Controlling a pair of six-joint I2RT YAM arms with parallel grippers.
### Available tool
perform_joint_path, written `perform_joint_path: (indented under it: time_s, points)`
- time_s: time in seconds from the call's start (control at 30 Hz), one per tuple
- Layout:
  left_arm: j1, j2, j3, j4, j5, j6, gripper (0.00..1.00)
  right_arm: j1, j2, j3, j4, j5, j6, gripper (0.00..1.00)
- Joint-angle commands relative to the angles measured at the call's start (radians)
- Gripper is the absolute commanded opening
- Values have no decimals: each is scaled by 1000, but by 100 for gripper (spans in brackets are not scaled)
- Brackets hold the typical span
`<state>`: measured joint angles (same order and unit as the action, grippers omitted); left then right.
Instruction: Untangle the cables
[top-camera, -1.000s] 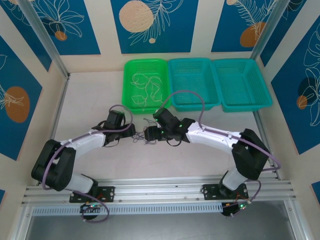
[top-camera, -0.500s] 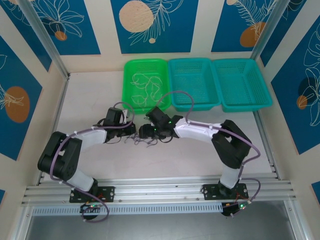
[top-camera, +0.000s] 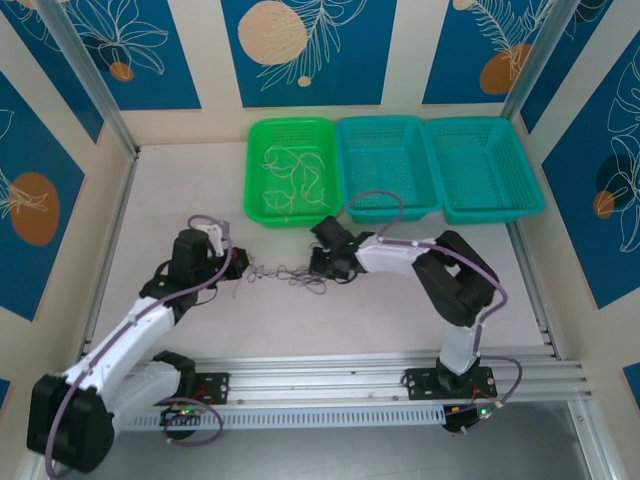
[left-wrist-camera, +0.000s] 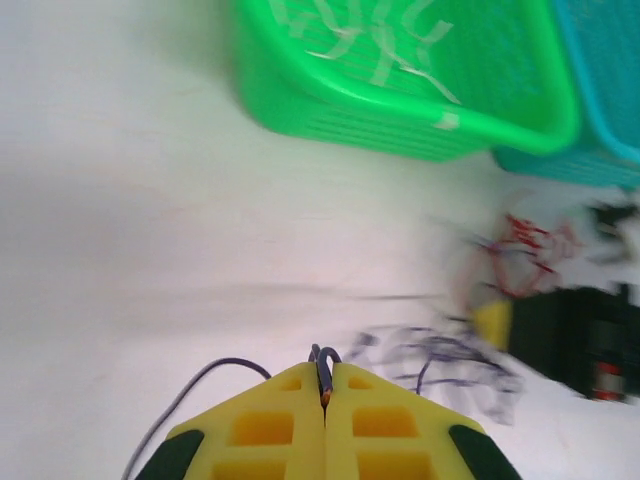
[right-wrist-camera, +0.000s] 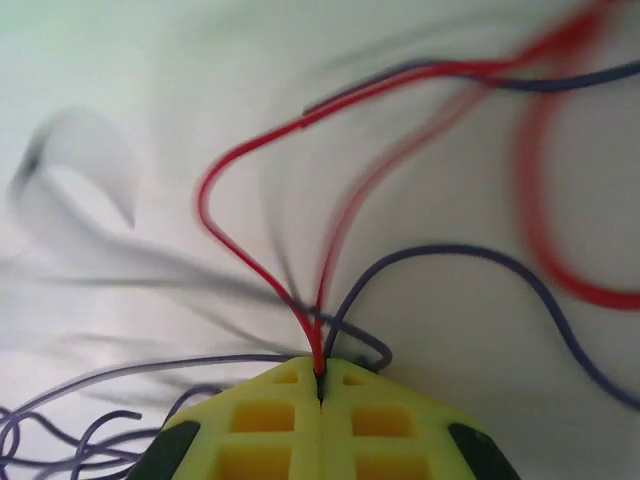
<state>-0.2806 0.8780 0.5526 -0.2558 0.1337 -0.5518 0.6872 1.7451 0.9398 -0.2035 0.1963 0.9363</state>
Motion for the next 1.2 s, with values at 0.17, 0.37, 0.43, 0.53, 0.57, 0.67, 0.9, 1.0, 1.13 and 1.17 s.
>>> perform_joint_path:
  time_s: [0.17, 0.37, 0.43, 0.53, 0.57, 0.67, 0.9, 1.0, 1.13, 1.17]
  points:
    - [130, -7, 33, -249, -217, -50, 0, -189, -350, -307, -87, 116, 114, 0]
    - [151, -4, 33, -265, -276, -93, 0, -343, -578, -406, -173, 127, 128, 0]
    - [156, -4, 40, -273, -285, -98, 0, -383, -645, -419, -190, 109, 120, 0]
    - [156, -17, 40, -233, -189, -79, 0, -327, -708, -390, -174, 78, 14, 1]
    - [155, -24, 37, -208, -135, -74, 0, -285, -712, -371, -166, 59, -20, 6]
    - [153, -50, 27, -101, 51, -64, 0, -135, -689, -276, -208, 94, -97, 29]
    - [141, -10, 103, -96, 181, -72, 0, 228, -467, -56, -65, 66, -443, 64]
    - [132, -3, 113, -97, 189, -83, 0, 324, -252, 73, -32, 89, -539, 62]
    - [124, -37, 128, -118, 148, -72, 0, 334, -18, 192, -3, 143, -566, 67]
    - [125, -46, 134, -134, 130, -66, 0, 331, 24, 207, 11, 125, -569, 69]
